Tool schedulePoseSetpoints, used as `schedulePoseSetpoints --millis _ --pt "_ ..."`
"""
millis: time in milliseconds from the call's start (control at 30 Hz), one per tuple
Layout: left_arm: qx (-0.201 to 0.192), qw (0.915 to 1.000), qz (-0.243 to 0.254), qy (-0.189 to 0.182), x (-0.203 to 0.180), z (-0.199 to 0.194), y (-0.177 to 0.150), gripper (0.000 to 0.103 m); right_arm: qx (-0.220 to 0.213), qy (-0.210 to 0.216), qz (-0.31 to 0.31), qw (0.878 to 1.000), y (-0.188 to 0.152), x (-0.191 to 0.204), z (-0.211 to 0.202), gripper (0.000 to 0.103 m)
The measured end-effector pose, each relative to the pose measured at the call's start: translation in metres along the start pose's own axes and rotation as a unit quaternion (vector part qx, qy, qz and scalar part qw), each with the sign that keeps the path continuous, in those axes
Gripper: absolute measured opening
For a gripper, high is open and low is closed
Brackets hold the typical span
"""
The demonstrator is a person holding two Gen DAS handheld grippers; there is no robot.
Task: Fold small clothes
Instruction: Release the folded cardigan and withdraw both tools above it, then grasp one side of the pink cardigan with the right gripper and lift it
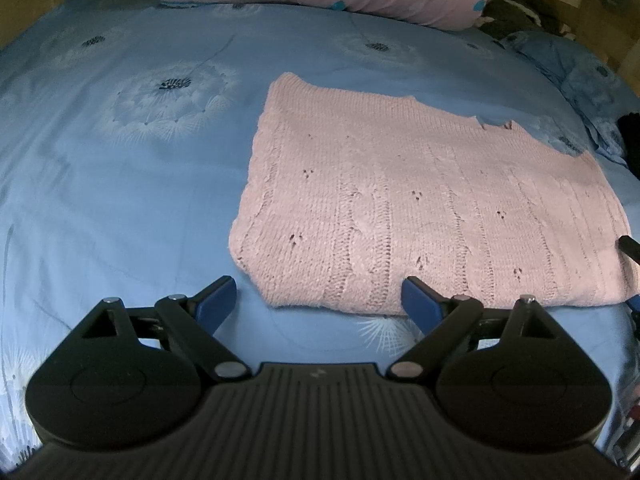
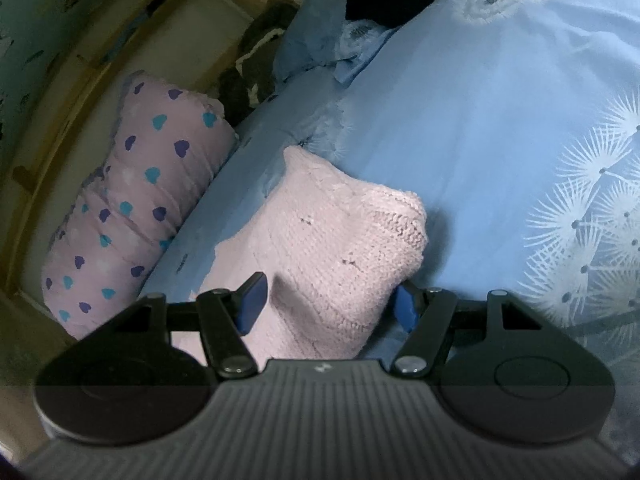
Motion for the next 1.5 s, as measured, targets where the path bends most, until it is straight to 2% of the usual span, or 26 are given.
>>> schedulePoseSetpoints --millis 400,933,1333,1500 --pt "0.001 1.0 0.002 0.003 -0.001 0.0 0.0 0.093 0.006 0.007 0.031 0.999 0.002 -0.004 -0.002 0.064" --pt "0.003 1.0 0.002 0.004 -0.002 -0.001 -0.002 0.093 -0.016 -0.003 0.034 0.999 -0.001 -0.001 0.003 0.064" --pt "-0.001 1.0 -0.001 0.005 0.0 -0.004 -0.002 0.093 -0.018 -0.005 0.071 0.997 0.007 -0.006 0.011 0.051" --pt "-0.004 0.9998 -0.016 0.008 0.008 -0.008 0.0 0.093 -0.013 -0.007 0.061 0.998 0.01 -0.005 0.014 0.038"
Point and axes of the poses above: each gripper's, at about its wrist camera, not at the fingertips, and z roughly the way its jaws point, x to its left, y to its top, the point moved 2 cm from there along z, roughly the way its jaws point, and after that the axes turned 1 degree about y, right-handed, at the moved point
